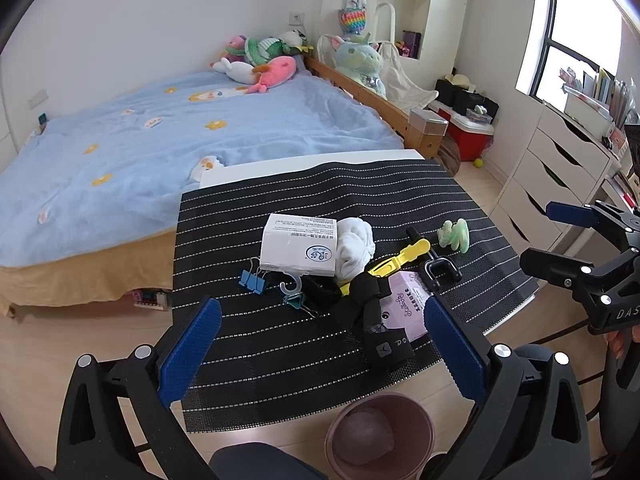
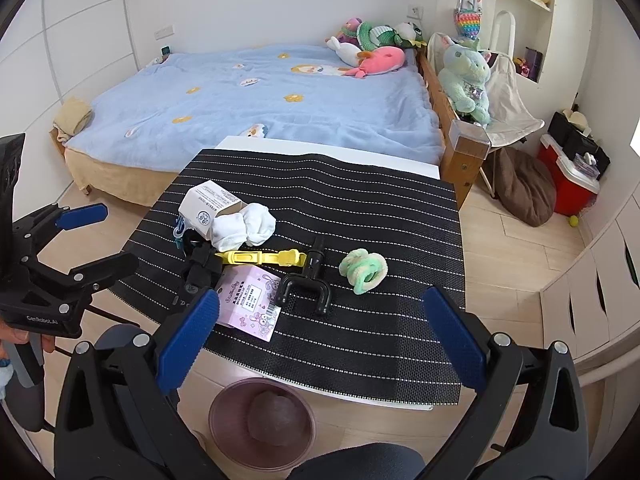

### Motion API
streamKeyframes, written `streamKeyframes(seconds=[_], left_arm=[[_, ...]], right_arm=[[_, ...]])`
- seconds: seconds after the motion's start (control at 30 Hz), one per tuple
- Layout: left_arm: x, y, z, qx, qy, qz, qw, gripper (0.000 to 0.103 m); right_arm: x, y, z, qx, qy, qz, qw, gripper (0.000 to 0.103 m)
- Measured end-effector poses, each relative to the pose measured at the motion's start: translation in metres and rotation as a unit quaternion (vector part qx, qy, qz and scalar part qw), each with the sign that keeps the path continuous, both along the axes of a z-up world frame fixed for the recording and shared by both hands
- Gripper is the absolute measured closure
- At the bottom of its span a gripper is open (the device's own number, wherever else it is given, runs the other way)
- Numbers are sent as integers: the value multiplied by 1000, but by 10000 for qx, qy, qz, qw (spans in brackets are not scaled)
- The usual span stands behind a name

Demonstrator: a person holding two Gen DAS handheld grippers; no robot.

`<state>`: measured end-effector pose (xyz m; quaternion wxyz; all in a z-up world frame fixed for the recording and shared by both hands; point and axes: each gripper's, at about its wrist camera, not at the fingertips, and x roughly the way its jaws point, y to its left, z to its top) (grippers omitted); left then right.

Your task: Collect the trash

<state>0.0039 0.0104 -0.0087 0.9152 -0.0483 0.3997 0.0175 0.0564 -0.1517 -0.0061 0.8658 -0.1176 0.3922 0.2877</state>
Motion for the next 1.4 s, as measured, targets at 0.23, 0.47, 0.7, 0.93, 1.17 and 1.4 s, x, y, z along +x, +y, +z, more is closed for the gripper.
streamKeyframes(seconds=[0.23,0.47,0.7,0.93,1.17,1.4], left_arm=[[1,2,1,-78,3,7,10000,6],[2,-1,-1,-152,62,-13,9999,6],[2,-4,-2,-137,76,-23,9999,6],[3,-6,-4,-150,114,-16,9998,6],[4,-8,-7,-159,140,-33,9998,6],[12,-12,-15,-134,305,-29,9994,6]], right_arm=[[0,1,-1,4,3,6,10000,3],[1,1,-2,-23,18,11,10000,3],[1,2,-3,-79,9,18,10000,3],[1,-1,-5,-50,41,0,10000,3],[1,-1,-5,-76,33,6,10000,3],[2,-4,-5,-59,77,-68,9999,3]])
